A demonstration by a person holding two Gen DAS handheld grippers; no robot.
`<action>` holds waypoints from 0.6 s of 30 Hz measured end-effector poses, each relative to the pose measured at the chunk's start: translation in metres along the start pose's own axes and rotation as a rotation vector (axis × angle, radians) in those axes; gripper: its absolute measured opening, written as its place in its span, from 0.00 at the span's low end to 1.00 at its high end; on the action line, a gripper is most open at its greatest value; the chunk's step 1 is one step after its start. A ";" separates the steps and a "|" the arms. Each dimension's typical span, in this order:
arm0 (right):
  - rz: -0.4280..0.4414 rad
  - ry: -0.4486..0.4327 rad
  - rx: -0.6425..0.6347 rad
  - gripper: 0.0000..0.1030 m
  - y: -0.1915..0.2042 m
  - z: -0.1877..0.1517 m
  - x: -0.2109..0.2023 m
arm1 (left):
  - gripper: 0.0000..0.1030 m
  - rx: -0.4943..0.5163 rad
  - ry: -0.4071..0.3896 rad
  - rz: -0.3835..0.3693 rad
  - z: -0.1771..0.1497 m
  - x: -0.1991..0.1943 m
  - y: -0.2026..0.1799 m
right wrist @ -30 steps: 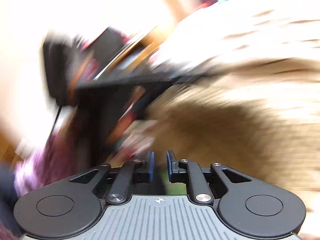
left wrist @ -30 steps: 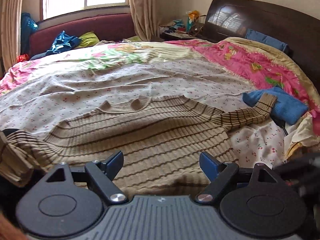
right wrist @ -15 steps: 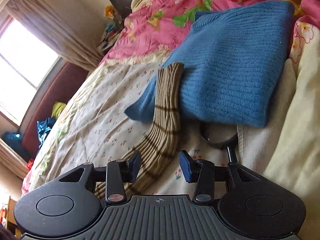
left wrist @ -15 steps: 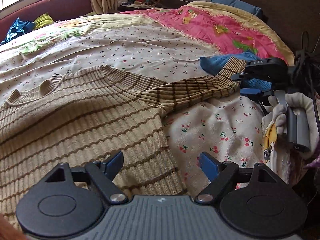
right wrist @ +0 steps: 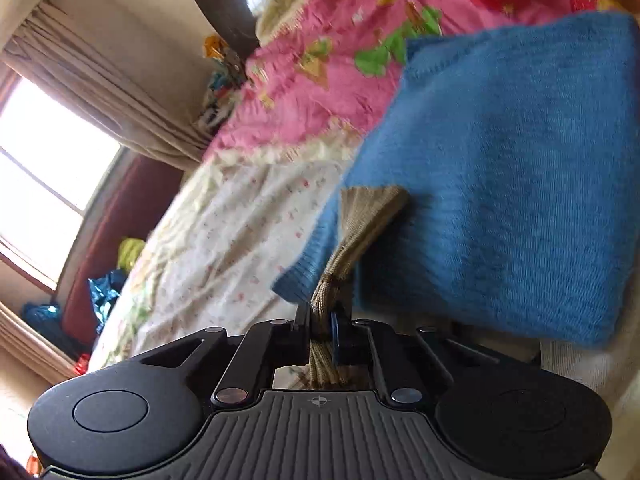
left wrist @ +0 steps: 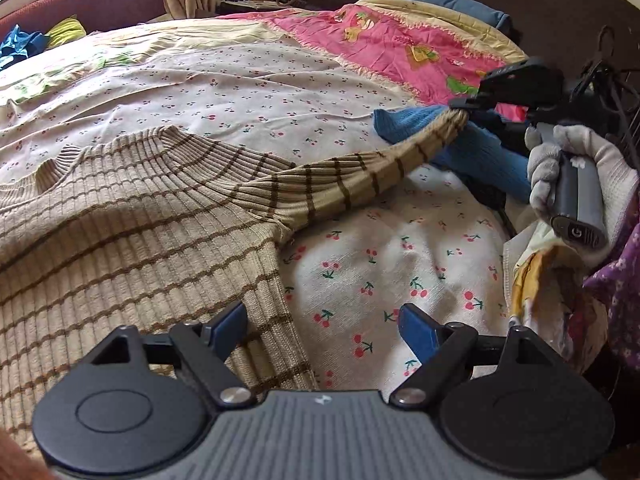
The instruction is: Fold small clothes
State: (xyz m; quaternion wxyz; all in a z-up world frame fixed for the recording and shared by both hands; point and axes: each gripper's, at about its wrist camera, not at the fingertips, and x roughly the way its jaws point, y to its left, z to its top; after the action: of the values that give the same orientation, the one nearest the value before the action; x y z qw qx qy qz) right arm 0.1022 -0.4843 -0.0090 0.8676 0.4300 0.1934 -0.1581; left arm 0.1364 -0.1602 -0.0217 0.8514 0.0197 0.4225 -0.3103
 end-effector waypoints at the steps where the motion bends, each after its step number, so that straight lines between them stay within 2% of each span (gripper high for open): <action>1: 0.025 -0.044 -0.008 0.09 0.007 0.008 -0.010 | 0.91 -0.008 -0.003 -0.021 0.002 0.002 0.000; 4: 0.059 -0.137 -0.026 0.08 0.027 0.029 -0.035 | 0.91 -0.011 -0.025 -0.076 0.009 0.007 -0.006; 6: 0.045 -0.164 -0.076 0.06 0.038 0.035 -0.042 | 0.91 0.000 -0.042 -0.102 0.010 0.005 -0.010; 9: -0.046 -0.101 -0.163 0.05 0.049 0.027 -0.031 | 0.91 -0.010 -0.046 -0.130 0.005 -0.008 -0.004; 12: -0.031 -0.050 -0.242 0.06 0.069 0.002 -0.025 | 0.91 -0.039 -0.072 -0.111 -0.002 -0.038 0.019; 15: 0.070 0.000 -0.377 0.06 0.115 -0.039 -0.022 | 0.92 -0.066 -0.114 -0.052 -0.016 -0.073 0.047; 18: 0.195 0.085 -0.590 0.05 0.175 -0.100 -0.013 | 0.92 -0.105 -0.142 0.035 -0.034 -0.103 0.078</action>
State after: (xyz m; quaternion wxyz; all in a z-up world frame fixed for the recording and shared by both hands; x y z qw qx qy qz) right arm 0.1482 -0.3003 0.0615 0.9572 0.1825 0.2247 0.0070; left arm 0.1081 -0.0348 0.0140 0.8843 -0.0397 0.3765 -0.2734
